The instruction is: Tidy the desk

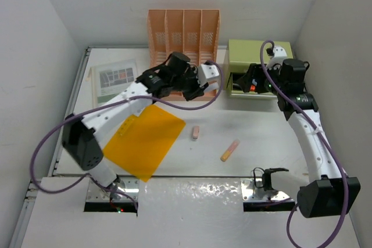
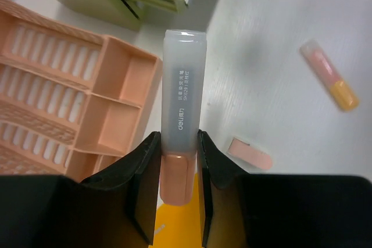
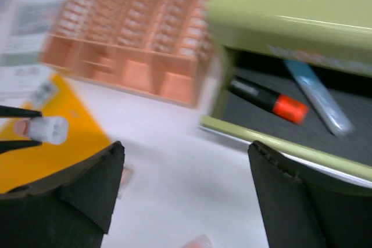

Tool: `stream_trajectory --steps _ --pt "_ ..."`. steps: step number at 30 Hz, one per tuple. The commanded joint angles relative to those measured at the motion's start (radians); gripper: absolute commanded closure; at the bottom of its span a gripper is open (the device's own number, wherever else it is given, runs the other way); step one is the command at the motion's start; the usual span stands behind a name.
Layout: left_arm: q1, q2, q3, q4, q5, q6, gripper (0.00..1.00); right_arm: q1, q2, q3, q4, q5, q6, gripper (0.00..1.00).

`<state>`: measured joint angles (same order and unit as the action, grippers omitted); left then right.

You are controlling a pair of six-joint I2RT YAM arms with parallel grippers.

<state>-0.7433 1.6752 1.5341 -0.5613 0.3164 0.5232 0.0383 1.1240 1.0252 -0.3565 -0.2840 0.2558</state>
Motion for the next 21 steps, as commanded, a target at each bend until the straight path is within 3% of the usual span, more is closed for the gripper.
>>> stream_trajectory --steps 1,3,7,13,21 --pt "-0.013 -0.118 -0.072 0.107 0.017 -0.147 1.00 0.021 -0.018 0.013 0.156 -0.242 0.121 0.19" --pt "-0.008 -0.138 -0.072 0.104 -0.054 -0.208 1.00 0.060 0.006 -0.020 0.218 -0.316 0.148 0.23" --pt "0.002 -0.175 -0.103 0.117 -0.062 -0.220 1.00 0.193 0.060 -0.008 0.249 -0.345 0.137 0.23" --pt "0.002 -0.216 -0.150 0.129 -0.088 -0.224 1.00 0.207 0.042 -0.036 0.405 -0.366 0.238 0.28" --pt "0.002 -0.229 -0.134 0.129 -0.082 -0.213 1.00 0.227 0.089 -0.025 0.373 -0.331 0.246 0.32"
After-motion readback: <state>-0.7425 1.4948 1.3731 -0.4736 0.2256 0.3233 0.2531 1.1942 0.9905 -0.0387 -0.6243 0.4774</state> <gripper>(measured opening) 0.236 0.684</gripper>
